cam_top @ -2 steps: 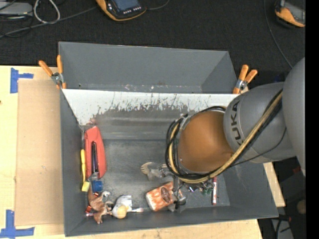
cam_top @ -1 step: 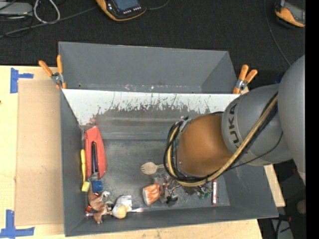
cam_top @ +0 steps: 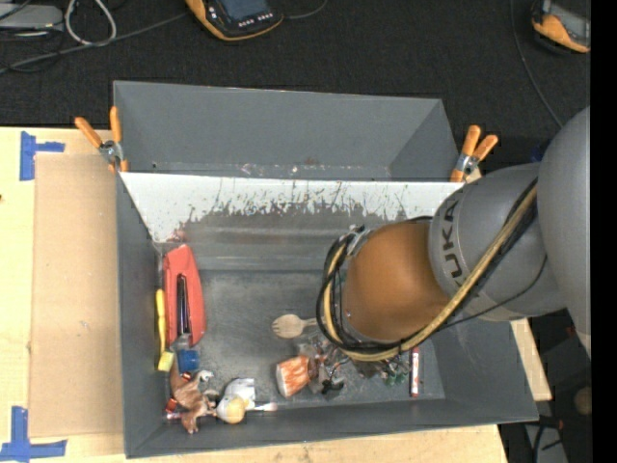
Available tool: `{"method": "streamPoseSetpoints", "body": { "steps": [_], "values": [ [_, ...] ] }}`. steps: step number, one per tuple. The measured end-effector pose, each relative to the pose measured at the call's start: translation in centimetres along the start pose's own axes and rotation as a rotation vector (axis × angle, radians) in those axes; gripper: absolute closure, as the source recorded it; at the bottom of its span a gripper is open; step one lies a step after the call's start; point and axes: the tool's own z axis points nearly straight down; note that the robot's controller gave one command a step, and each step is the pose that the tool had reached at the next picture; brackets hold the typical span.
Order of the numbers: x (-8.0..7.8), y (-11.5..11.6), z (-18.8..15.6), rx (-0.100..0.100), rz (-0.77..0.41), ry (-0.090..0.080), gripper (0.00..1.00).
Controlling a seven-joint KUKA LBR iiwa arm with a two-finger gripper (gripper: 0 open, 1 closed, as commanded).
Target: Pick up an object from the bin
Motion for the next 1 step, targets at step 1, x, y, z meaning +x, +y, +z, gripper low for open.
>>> {"method": "streamPoseSetpoints", "body": {
  "steps": [1],
  "values": [
    [0.02,0.03,-0.54,0.000,0.001,0.000,1.00]
  ]
}}
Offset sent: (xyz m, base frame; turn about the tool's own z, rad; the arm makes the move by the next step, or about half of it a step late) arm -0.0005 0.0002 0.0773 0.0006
